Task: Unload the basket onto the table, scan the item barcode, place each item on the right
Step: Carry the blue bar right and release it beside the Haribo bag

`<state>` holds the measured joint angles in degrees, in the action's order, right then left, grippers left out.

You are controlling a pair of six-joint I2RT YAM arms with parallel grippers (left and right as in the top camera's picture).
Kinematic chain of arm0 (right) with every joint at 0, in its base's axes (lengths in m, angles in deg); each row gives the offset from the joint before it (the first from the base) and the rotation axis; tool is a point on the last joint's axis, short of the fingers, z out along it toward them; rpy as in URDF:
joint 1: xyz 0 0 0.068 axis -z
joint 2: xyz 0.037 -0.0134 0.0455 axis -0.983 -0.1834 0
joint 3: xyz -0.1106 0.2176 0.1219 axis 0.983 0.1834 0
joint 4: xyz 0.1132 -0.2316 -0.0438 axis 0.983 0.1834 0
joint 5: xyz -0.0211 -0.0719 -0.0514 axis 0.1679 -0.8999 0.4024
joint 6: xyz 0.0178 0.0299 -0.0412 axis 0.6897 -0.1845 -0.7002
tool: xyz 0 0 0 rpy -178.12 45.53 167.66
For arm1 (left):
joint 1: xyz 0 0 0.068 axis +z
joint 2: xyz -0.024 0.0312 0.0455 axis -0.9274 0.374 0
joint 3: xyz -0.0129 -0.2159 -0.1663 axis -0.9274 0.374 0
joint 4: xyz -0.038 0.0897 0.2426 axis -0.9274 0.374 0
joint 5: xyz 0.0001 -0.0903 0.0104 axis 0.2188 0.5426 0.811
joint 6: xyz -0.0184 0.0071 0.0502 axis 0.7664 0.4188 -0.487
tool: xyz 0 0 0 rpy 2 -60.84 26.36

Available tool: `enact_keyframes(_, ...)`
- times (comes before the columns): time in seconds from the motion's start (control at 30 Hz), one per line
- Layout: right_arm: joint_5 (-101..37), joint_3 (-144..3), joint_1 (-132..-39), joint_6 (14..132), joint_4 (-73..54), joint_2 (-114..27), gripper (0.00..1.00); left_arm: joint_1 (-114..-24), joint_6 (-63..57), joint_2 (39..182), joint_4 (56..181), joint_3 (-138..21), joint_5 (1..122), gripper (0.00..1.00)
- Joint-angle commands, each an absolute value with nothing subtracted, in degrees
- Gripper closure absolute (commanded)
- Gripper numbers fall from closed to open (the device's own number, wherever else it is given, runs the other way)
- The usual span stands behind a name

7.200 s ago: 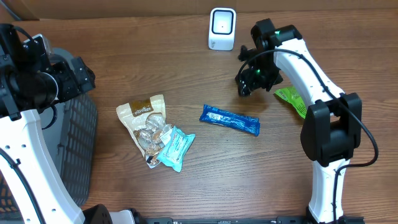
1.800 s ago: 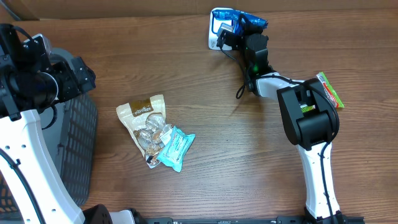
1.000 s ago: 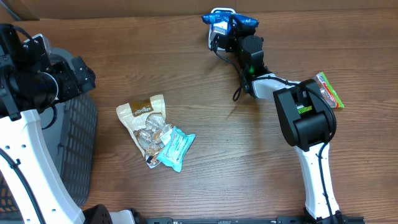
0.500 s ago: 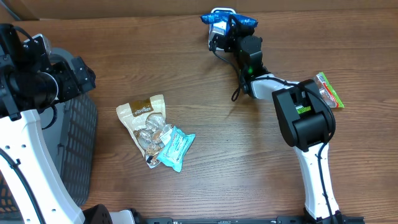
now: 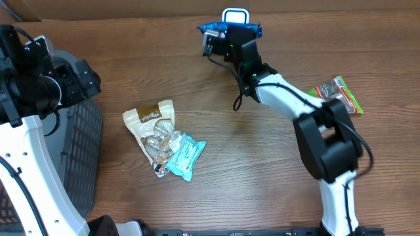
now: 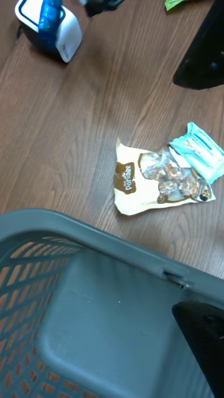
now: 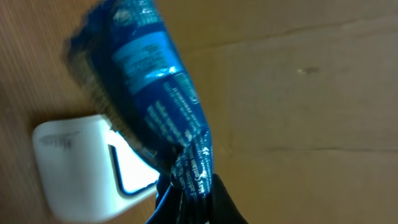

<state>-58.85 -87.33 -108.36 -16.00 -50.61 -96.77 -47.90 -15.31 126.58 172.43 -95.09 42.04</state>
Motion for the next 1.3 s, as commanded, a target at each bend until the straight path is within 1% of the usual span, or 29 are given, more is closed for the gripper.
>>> enact_keyframes(0.0,-64.0,-88.49,-111.92,-10.67,-40.97,-89.89,0.96,-47.81,-14.31,125.93,172.27,-96.08,42.48,0.0)
enact_keyframes(0.13,-66.78,-88.49,-114.96,6.99,-23.11,-89.19,0.96,-47.81,-14.31,125.93,172.27,-96.08,42.48,0.0)
enact_keyframes(0.17,-66.23,-88.49,-115.29,9.61,-19.81,-89.19,0.96,-47.83,-14.31,125.93,172.27,-96.08,42.48,0.0)
enact_keyframes(0.23,-61.91,-88.49,-115.97,17.0,-10.15,-89.23,0.96,-47.81,-14.31,125.93,172.27,-96.08,42.48,0.01)
enact_keyframes(0.3,-58.06,-88.49,-116.19,23.93,-3.51,-89.23,0.96,-47.81,-14.31,125.93,172.27,-96.08,42.48,0.0)
enact_keyframes(0.43,-57.01,-88.49,-116.06,43.64,7.31,-89.21,0.96,-47.81,-14.31,125.93,172.27,-96.08,42.48,0.0)
enact_keyframes(0.57,-56.9,-88.49,-114.66,56.74,14.29,-89.19,0.96,-47.81,-14.31,125.93,172.27,-96.08,42.48,0.0)
enact_keyframes(0.7,-55.65,-88.51,-110.13,67.97,17.7,-89.19,0.96,-47.81,-14.31,125.93,172.27,-96.08,42.48,0.0)
enact_keyframes(0.8,-49.32,-88.47,-103.99,77.44,18.11,-89.21,0.96,-47.81,-14.31,125.93,172.27,-96.08,42.48,0.0)
enact_keyframes(0.83,-47.2,-88.47,-102.04,78.57,18.09,-89.32,0.96,-47.81,-14.31,125.93,172.27,-96.08,42.48,0.0)
enact_keyframes(0.93,-43.52,-87.09,-95.55,79.31,16.43,-89.32,0.96,-47.81,-14.31,125.93,172.27,-96.08,42.48,0.01)
enact_keyframes(0.97,-43.44,-85.41,-91.62,80.32,14.92,-89.36,0.96,-47.81,-14.31,125.93,172.27,-96.08,42.48,0.0)
enact_keyframes(1.03,-43.72,-83.0,-87.64,80.28,12.91,-89.54,0.96,-47.81,-14.31,125.93,172.27,-96.08,42.48,0.0)
enact_keyframes(1.27,-44.2,-74.74,-76.21,80.28,5.54,-89.58,0.96,-47.81,-14.31,125.93,172.27,-96.08,42.48,0.01)
